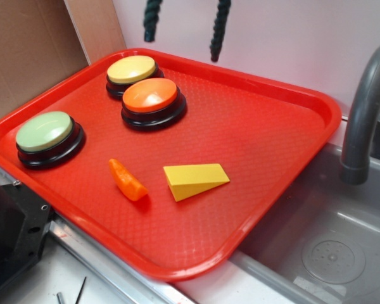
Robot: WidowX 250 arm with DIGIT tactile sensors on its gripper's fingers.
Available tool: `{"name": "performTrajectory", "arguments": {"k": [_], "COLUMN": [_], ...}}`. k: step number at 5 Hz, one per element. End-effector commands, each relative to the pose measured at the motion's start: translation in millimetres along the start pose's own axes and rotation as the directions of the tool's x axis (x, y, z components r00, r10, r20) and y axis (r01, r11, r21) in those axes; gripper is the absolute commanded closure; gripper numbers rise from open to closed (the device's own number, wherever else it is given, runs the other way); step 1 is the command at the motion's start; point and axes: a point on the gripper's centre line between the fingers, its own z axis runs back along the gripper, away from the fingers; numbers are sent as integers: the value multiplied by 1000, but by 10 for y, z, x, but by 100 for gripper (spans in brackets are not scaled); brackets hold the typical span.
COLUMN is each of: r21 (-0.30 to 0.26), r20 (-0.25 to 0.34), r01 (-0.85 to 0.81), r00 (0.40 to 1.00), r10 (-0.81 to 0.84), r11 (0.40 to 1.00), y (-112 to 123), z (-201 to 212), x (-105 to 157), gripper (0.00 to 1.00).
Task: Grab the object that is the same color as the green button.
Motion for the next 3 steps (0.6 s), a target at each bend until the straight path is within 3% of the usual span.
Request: {"name": "performTrajectory", "arguments": {"k": [1, 3], "r21": [13, 20], "r20": [84, 104], "r01": [-77, -97], "r00": [994, 990], "r10": [76, 95], "r11": [997, 995], "y": [283, 402], "z": [281, 244], "x": [-194, -209], "gripper": [100, 100]}}
